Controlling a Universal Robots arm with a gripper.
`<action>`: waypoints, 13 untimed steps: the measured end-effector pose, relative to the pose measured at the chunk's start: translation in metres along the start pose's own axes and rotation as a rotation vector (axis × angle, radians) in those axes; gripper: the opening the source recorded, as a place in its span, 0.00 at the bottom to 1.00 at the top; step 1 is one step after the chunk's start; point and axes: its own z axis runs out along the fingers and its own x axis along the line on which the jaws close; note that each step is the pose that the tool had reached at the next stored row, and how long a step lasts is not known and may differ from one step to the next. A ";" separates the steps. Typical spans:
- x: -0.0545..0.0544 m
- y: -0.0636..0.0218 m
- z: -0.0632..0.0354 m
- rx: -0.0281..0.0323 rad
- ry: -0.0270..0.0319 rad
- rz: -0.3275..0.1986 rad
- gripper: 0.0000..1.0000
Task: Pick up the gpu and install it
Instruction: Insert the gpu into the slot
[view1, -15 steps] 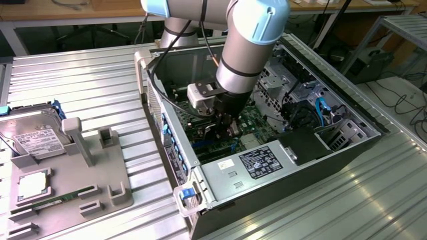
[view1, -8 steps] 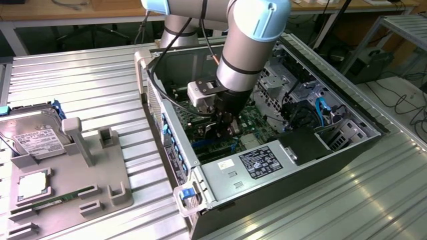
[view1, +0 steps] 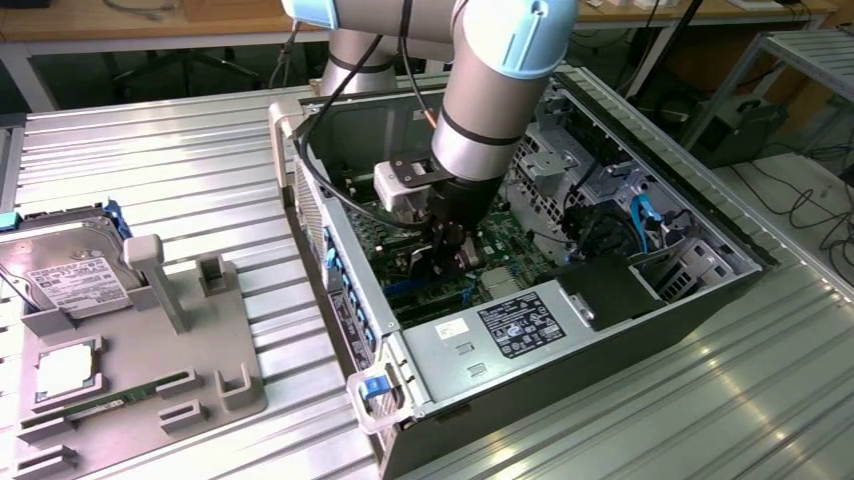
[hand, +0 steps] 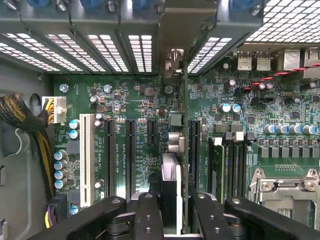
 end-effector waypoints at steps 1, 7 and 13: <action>0.000 0.0000 0.0000 0.0000 0.0000 0.000 0.28; 0.000 0.0000 0.0007 0.0000 0.0001 0.000 0.28; 0.000 -0.0002 0.0040 0.0001 0.0000 0.000 0.28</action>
